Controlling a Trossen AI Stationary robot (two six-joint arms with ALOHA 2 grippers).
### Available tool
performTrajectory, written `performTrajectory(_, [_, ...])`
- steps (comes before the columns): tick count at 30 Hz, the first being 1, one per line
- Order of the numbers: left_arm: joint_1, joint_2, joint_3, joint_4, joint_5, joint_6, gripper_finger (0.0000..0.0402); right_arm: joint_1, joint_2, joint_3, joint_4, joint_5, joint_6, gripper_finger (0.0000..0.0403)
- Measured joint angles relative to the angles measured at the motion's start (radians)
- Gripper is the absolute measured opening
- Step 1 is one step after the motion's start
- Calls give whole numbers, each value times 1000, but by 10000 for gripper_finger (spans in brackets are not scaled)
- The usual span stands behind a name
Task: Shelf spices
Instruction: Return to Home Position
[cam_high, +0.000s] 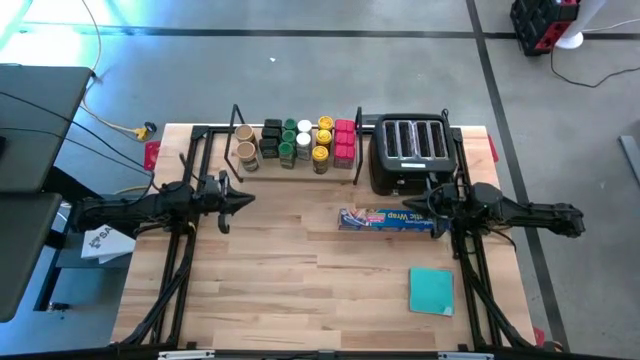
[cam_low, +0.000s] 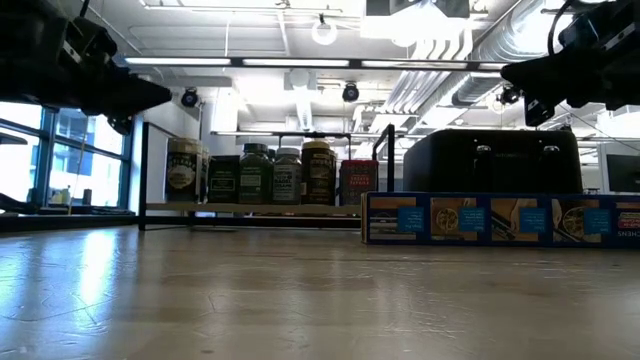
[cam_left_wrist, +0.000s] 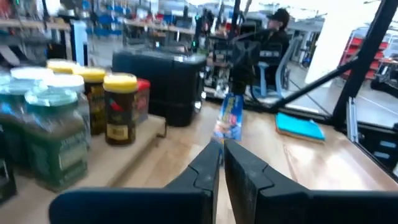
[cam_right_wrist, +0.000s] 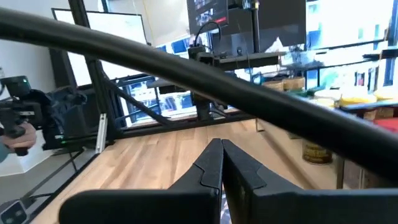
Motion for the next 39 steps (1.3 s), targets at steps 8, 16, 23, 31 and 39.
performTrajectory(8, [1,-100,0,-40,-29,31,15,0,-1,0,59,1,-39,0])
performTrajectory(16, [1,-98,0,-47,-16,29,3,5,-2,0,6,-7,19,0])
performTrajectory(23, [1,-91,0,-51,9,-9,3,5,-1,0,-68,25,39,0])
performTrajectory(31, [1,-89,0,-52,7,-15,3,5,-1,0,-97,24,92,0])
performTrajectory(39, [1,-89,0,-52,6,-14,3,5,0,0,-133,24,93,0])
